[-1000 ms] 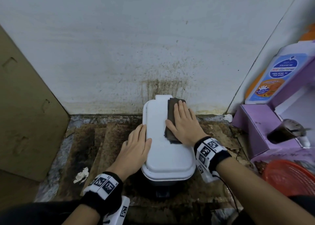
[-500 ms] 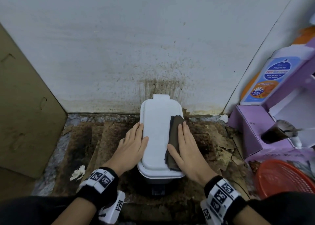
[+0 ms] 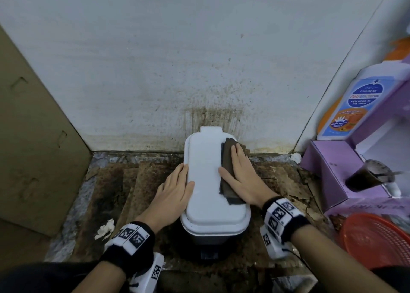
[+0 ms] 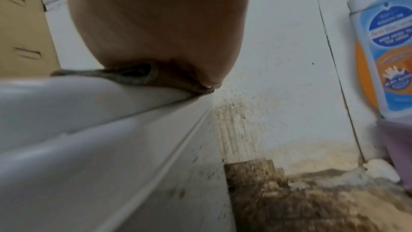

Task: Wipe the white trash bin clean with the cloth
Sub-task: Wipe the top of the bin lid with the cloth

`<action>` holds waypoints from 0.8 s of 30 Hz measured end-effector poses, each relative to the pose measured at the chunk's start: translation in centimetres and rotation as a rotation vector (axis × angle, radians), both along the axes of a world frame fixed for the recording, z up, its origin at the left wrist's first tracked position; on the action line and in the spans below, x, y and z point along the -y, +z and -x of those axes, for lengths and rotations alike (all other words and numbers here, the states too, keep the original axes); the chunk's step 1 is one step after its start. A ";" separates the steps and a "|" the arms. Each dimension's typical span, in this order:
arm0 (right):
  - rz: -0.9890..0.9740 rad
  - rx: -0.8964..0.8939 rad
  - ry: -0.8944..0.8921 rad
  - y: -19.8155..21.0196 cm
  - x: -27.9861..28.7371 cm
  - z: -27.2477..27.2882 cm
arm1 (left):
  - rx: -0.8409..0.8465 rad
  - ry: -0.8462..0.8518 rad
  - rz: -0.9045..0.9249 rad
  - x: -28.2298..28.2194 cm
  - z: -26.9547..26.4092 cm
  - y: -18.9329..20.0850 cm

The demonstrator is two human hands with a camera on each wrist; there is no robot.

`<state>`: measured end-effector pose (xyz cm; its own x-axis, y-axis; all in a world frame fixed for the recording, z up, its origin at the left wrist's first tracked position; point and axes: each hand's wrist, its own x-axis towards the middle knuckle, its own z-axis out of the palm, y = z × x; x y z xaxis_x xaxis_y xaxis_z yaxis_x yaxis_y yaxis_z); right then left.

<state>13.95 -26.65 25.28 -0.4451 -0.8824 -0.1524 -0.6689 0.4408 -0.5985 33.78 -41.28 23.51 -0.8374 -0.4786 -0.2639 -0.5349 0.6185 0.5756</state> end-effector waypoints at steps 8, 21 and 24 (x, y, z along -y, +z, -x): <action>-0.023 0.020 0.034 0.1 2.1 3.2 | -0.016 0.012 -0.014 -0.1 0.0 -0.2; 0.103 -0.137 -0.098 -2.1 -5.8 -7.0 | -0.041 0.002 0.001 0.1 0.0 -0.9; 0.110 -0.193 -0.114 -2.2 -6.1 -7.9 | -0.052 -0.002 0.001 0.1 0.0 -0.6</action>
